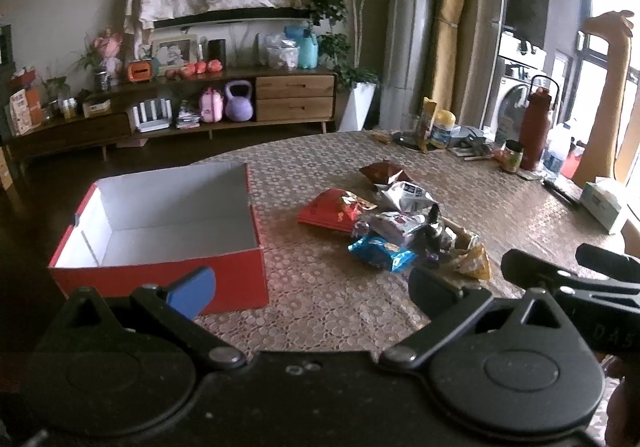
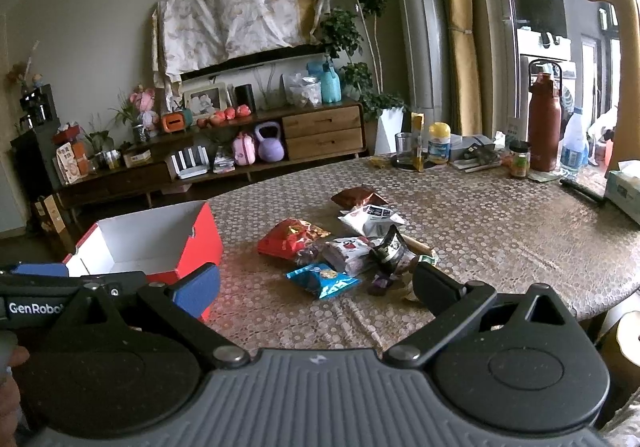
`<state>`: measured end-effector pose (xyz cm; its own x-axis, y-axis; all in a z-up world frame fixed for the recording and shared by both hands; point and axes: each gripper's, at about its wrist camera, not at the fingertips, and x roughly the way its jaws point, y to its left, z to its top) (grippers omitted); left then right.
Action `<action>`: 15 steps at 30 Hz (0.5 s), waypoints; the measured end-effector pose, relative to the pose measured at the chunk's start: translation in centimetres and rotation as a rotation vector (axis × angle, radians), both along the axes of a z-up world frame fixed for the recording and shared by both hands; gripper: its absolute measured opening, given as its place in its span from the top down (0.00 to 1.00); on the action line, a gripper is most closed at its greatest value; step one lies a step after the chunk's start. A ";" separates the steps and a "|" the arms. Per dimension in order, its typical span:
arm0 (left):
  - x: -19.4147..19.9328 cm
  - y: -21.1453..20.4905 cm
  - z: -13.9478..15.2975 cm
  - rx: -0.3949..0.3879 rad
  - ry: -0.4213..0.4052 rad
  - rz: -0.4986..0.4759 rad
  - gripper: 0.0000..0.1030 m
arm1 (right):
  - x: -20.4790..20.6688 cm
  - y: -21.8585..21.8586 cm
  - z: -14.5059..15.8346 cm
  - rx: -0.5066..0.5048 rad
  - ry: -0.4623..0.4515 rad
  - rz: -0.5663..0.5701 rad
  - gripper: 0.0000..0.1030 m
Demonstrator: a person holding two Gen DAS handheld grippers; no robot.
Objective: Organize snacks
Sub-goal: 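Grasp the blue cookie packet with the left gripper while the right grasps the yellow chip bag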
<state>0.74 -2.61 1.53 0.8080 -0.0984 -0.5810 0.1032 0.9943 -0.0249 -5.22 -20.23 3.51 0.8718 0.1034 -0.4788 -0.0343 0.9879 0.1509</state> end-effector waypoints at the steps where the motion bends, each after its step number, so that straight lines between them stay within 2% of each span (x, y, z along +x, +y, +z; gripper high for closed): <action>1: 0.4 -0.2 -0.1 0.000 -0.003 -0.008 0.00 | 0.2 -0.4 -0.2 0.000 0.000 -0.006 0.00; 6: 2.4 -1.4 -1.1 0.024 -0.002 -0.038 0.00 | 1.9 -2.5 -1.7 -0.014 0.030 -0.038 0.00; 15: 6.7 -4.1 -3.1 0.004 0.033 -0.074 0.00 | 6.2 -7.0 -5.6 -0.046 0.095 -0.078 0.00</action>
